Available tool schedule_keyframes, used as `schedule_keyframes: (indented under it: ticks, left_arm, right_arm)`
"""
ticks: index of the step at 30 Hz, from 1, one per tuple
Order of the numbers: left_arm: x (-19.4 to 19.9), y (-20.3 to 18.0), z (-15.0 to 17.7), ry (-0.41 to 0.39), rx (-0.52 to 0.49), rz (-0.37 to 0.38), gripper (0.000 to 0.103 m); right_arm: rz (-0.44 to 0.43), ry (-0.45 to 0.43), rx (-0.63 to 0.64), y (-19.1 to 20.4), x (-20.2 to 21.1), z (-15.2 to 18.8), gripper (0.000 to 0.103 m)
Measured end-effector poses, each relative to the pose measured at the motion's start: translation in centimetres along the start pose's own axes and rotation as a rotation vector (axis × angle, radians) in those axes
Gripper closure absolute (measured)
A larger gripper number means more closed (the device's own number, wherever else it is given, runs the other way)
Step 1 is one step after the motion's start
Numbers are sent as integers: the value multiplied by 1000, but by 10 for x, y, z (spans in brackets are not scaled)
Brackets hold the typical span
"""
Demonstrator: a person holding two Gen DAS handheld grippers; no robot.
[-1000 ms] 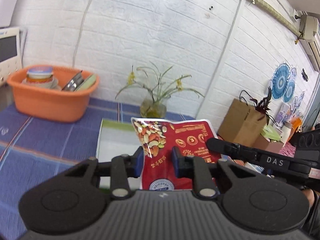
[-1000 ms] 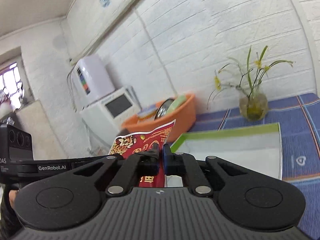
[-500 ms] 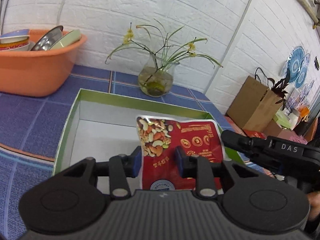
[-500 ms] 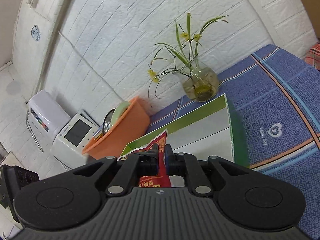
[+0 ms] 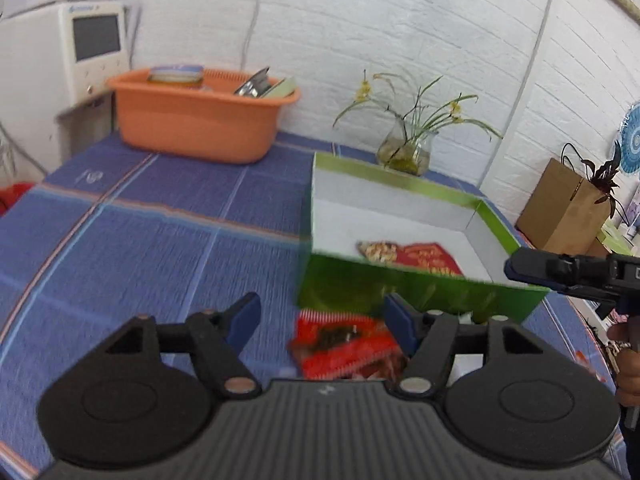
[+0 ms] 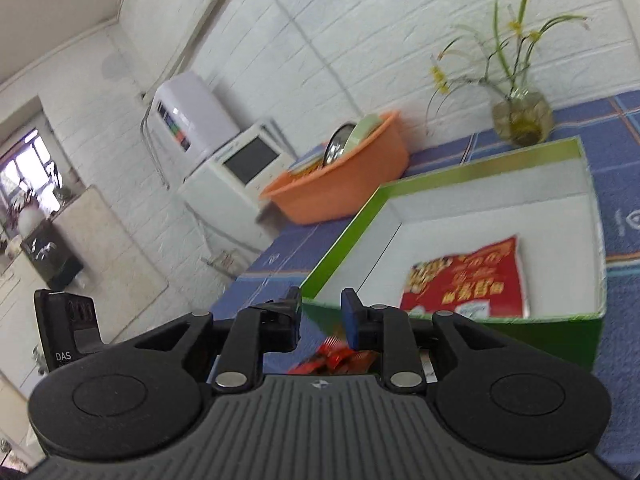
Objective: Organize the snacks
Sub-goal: 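Carry the red nut bag into the green box and release it, then grasp the dark brown snack bag with the left gripper and lift it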
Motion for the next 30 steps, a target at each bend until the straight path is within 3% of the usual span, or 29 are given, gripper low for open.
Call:
schedule_keyframes:
  ticks: [3,8,12,20,21,23,26,29,30]
  left_arm:
    - [12,-3,31,44,33,40,36]
    - [12,-23,56,80,29,126,36]
    - [5,-33,65,114,19,170,35]
    - [2,-32,64,81,30,203,31]
    - [2,-31,64,77,48,229,31]
    - [1,-30,64,79,74,263,32]
    - [1,-26,65,84,120,277,51]
    - [2,-22,66,85,146,290,54]
    - [3,-23,66,80,142,294,66]
  right_arm:
    - [25,102,-2,5,-23,18,61]
    - [120,158,-76,-12,-49,27,57]
    - [166,203,-117,-23,-59,33,48]
    - [172,249,-64,-20,-76,34,37]
    - [172,256,-57,-19,-80,34,38]
    - [189,254,-42,-17,-80,35,59]
    - [179,216,4,-9,-73,35,66]
    - [156,192,15,-3,-63,33,75]
    - [150,187,8,-1,-60,33,78]
Point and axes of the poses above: each gripper's, at about its wrist camera, not at the fingertips, and x roughly against the way its jaws point, y to its left, z to its underside, the point moved 5 cm from there along -x, roughly the way its jaws point, and after that the axes turned 5 degrees about -x, right-handed, at the moved point
